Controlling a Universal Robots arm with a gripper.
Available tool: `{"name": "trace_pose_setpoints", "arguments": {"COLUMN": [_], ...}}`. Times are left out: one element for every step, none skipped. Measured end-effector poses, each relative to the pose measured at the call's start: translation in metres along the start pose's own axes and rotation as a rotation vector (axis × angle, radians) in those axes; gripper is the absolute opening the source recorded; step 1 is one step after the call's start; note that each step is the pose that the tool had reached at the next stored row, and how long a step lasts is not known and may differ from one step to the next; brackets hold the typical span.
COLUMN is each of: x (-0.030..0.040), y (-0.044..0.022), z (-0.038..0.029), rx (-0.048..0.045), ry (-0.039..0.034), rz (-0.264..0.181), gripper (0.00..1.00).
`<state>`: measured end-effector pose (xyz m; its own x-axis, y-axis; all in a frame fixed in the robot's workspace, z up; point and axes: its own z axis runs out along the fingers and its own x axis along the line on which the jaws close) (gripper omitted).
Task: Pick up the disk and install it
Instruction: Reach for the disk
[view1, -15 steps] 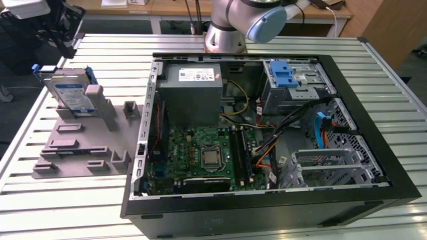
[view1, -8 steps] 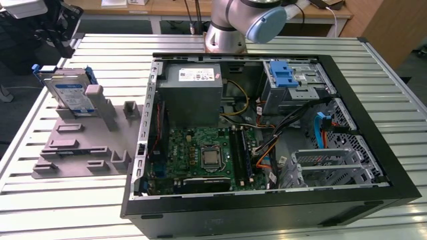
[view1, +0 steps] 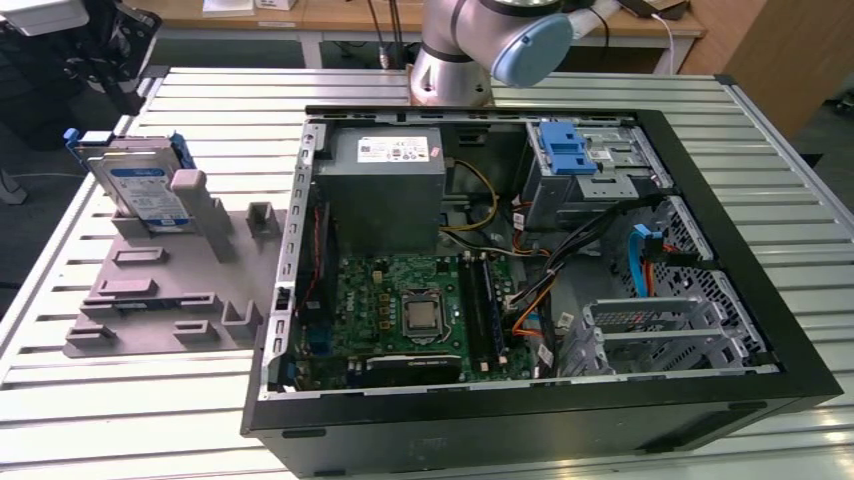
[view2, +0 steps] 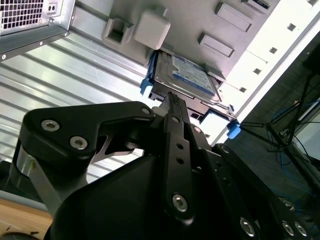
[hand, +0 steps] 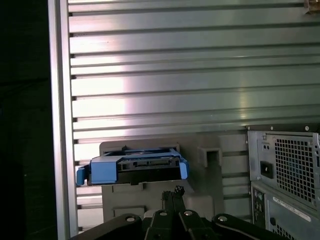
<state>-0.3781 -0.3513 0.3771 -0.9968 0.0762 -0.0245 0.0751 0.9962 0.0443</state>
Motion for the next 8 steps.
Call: {"name": "trace_pose_setpoints", "arguments": {"x": [0.0006, 0.0012, 0.0018, 0.0024, 0.0030, 0.0037, 0.0043, 0.0049], "y": [0.0001, 0.0003, 0.0004, 0.0006, 0.0007, 0.0008, 0.0010, 0.0011], "z": [0.0000, 0.0000, 0.0000, 0.0000, 0.0000, 0.0000, 0.0001, 0.0001], "rx": [0.0000, 0.0000, 0.0000, 0.0000, 0.0000, 0.0000, -0.0001, 0.0000], "ry": [0.0000, 0.0000, 0.0000, 0.0000, 0.0000, 0.0000, 0.0000, -0.0001], "rz": [0.000, 0.000, 0.000, 0.000, 0.000, 0.000, 0.000, 0.000], "gripper": [0.11, 0.11, 0.11, 0.11, 0.11, 0.11, 0.11, 0.11]}}
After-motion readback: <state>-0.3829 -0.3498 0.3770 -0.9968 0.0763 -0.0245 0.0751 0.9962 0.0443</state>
